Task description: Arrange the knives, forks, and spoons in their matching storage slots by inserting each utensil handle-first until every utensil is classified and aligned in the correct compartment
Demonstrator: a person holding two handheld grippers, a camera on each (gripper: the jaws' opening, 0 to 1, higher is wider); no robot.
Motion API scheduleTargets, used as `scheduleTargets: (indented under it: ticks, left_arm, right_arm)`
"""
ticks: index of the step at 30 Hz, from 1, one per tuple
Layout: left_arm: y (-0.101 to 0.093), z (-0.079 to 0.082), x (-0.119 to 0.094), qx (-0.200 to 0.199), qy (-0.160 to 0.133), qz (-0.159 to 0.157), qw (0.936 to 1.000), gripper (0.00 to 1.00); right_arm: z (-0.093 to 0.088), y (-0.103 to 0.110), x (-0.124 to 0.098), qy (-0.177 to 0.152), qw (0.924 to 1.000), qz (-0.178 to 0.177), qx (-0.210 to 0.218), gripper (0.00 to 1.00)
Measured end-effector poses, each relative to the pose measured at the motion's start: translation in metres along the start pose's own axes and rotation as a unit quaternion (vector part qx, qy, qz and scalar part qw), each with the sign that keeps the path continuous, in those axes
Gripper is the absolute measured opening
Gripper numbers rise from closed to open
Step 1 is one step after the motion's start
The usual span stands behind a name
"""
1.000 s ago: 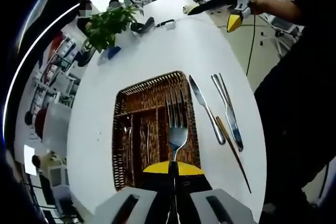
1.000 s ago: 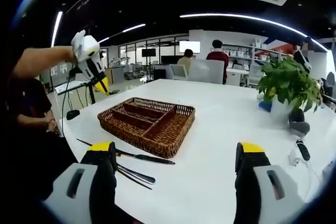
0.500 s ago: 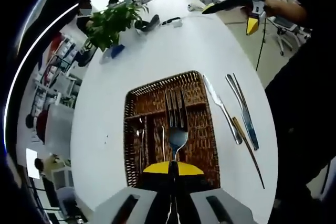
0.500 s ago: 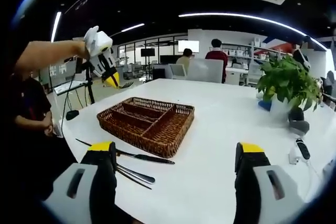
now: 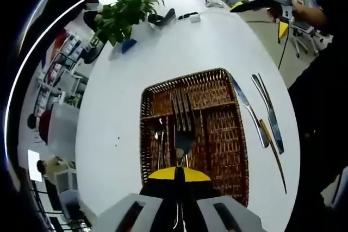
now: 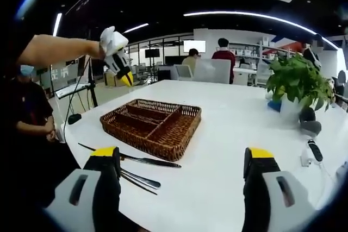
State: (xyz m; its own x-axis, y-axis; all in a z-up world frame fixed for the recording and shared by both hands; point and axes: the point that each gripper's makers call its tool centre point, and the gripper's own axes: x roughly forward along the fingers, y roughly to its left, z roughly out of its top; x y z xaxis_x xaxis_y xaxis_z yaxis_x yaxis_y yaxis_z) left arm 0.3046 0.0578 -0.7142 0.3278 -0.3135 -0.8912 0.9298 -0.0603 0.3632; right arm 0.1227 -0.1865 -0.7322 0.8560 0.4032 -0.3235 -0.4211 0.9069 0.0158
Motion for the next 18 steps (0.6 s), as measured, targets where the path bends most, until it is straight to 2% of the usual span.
scheduleTargets:
  ticks: [6, 10, 12, 18]
  left_arm:
    - [0.007, -0.001, 0.001, -0.002, 0.001, 0.005, 1.0, 0.0]
    - [0.008, 0.0, 0.002, 0.0, 0.001, 0.006, 1.0, 0.0]
    - [0.008, -0.001, 0.006, 0.0, 0.002, 0.004, 1.0, 0.0]
    - [0.012, -0.001, 0.015, 0.001, 0.009, 0.001, 1.0, 0.0]
  right_arm:
    - [0.005, 0.005, -0.001, -0.012, 0.9999, 0.01, -0.001, 0.99]
    - [0.016, 0.014, -0.002, -0.031, 0.9989, 0.028, -0.023, 0.99]
    - [0.027, 0.024, -0.002, -0.05, 0.9966, 0.043, -0.049, 0.99]
    - [0.032, 0.026, 0.004, -0.046, 0.9958, 0.042, -0.068, 0.99]
